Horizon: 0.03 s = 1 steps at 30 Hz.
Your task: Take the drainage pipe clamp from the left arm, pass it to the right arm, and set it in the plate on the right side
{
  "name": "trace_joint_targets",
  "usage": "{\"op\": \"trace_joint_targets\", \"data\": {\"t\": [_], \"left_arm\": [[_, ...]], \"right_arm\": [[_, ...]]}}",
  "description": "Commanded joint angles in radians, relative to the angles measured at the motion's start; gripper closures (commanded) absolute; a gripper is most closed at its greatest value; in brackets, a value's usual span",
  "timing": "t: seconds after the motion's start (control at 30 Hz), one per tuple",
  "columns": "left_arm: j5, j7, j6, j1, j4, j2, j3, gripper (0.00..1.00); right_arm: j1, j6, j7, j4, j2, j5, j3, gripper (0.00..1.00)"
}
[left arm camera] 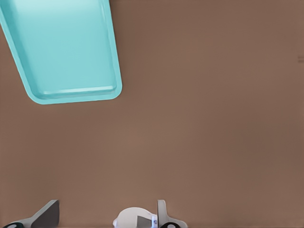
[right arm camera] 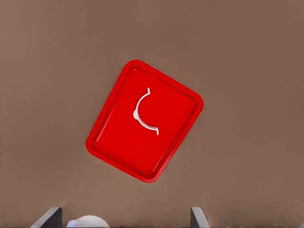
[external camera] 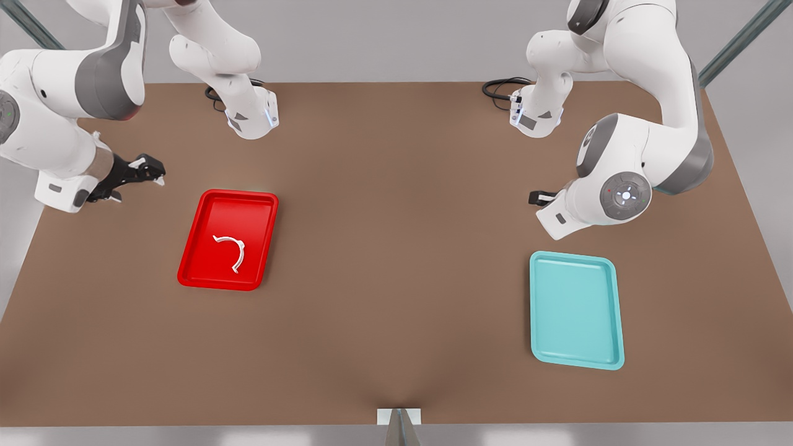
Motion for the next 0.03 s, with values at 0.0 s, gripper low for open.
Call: {"op": "trace_joint_targets", "data": {"t": [0.0], "left_arm": [[0.001,0.051,-0.002,0.0,0.0,-0.005,-0.001,0.0]], "right_arm": [[-0.008,-0.054,0.503,-0.015,-0.011,0.009,-0.008,0.0]]}}
